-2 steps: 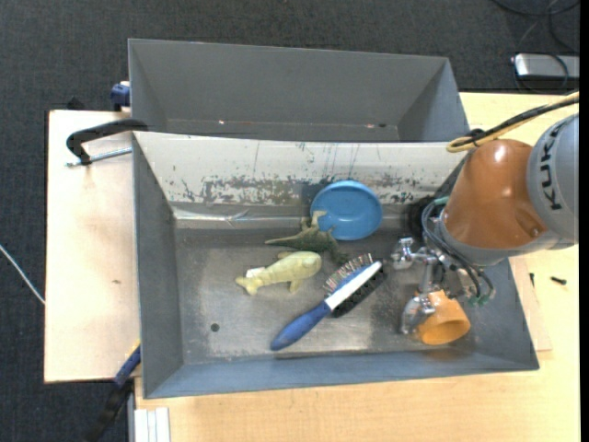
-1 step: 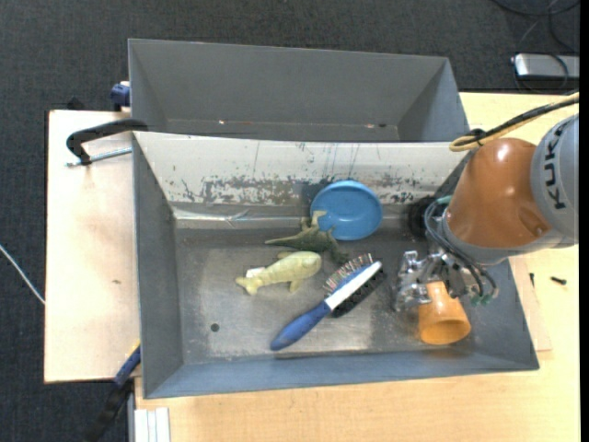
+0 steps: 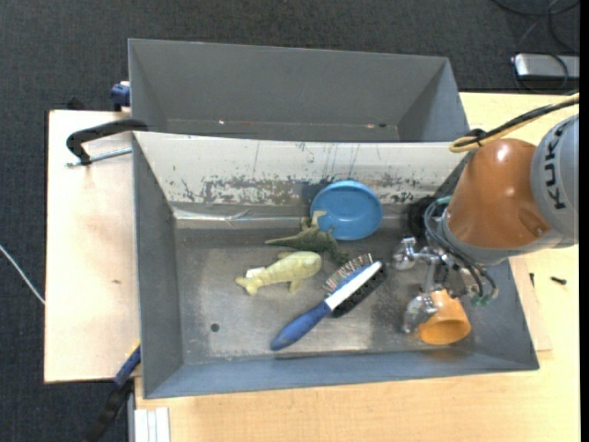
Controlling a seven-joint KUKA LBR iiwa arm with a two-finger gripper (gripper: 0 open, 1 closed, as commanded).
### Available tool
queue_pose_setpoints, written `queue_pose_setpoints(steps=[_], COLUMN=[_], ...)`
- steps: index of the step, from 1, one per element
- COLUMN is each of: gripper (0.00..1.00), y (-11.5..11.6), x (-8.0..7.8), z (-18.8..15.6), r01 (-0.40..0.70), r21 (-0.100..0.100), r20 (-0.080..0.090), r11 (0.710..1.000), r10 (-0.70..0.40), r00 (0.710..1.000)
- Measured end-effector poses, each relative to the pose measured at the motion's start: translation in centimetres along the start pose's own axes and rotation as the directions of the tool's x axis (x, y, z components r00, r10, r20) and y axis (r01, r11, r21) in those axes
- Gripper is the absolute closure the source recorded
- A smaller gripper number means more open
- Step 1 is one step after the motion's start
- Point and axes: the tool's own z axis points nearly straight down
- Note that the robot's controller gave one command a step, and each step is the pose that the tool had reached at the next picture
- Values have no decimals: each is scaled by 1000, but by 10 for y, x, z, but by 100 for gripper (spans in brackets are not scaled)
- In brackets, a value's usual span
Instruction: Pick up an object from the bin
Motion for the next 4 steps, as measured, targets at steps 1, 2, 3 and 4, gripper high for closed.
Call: queue_pose_setpoints(steps=[1, 2, 3, 4], gripper=[100, 100, 100, 100], y=[0, 74, 82, 118], x=[0, 11, -13, -26], z=[-1, -82, -56, -41], r01=[0, -90, -173, 8], r21=[-1, -4, -1, 6], r20=[-2, 8, 6, 30], r11=[1000, 996, 985, 1000], r10=[0, 90, 173, -9], r00=[1000, 996, 985, 999])
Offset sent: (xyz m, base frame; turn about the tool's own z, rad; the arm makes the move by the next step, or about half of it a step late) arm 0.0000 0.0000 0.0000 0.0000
